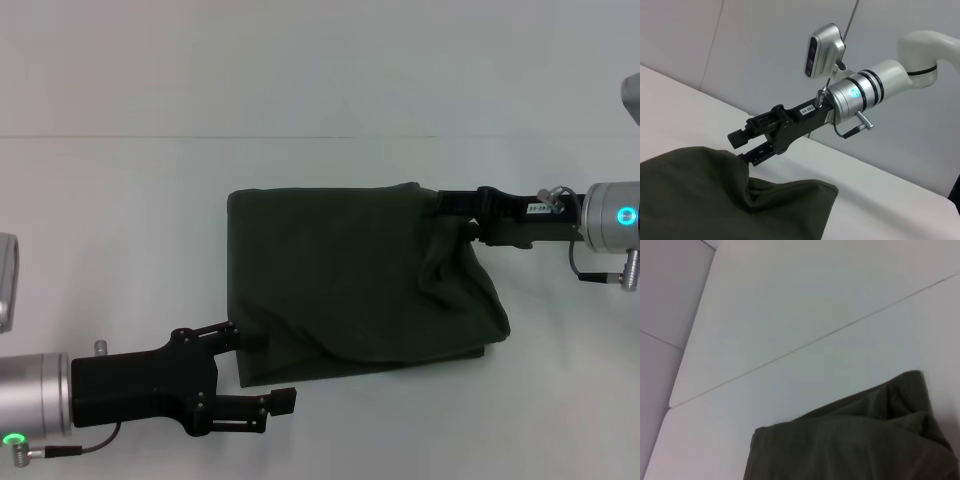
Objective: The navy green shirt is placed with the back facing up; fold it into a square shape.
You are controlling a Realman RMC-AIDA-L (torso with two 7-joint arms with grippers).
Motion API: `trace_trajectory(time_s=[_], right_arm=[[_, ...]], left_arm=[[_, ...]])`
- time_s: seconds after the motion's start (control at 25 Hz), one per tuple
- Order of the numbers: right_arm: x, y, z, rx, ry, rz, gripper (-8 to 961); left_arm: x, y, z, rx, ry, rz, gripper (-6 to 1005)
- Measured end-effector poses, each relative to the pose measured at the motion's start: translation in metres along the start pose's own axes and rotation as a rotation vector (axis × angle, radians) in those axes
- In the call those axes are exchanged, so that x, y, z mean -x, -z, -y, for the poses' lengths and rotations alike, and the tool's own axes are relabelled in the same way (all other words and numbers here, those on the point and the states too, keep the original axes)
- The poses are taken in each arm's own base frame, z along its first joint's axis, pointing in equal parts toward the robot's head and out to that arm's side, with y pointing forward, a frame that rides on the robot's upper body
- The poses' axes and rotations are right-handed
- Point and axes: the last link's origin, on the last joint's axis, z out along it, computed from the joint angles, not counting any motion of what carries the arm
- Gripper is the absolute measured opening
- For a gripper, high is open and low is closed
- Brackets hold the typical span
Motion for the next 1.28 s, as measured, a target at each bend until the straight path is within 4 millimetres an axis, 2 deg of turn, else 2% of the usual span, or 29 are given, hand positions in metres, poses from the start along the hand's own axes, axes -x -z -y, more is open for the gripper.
trace_trajectory(time_s=[0.2, 0.44, 0.76, 1.16, 1.28], right_arm=[[0.0008, -0.0038, -0.0012, -0.014, 0.012, 0.008, 825], [0.0025, -0.0044, 0.0021, -0.038, 0.025, 0.032, 703], [0.0042, -0.0051, 0.0009, -0.04, 0.032, 0.037, 486], [0.0072, -0.0058, -0.0015, -0.04, 0.045, 0.041, 33], [0.0089, -0.0061, -0.0024, -0.041, 0.05, 0.047, 25]], left_arm=[[-0.0008, -0.0012, 0.0001, 0.002, -0.004, -0.001, 919], [0.0005, -0.0028, 0.0025, -0.017, -0.004, 0.004, 919], [-0.0002, -0.003, 0.0029, -0.018, -0.008, 0.005, 919], [-0.0024, -0.0041, 0.0042, -0.018, -0.014, 0.004, 919], [-0.0027, -0.0046, 0.005, -0.021, -0.016, 0.007, 919]])
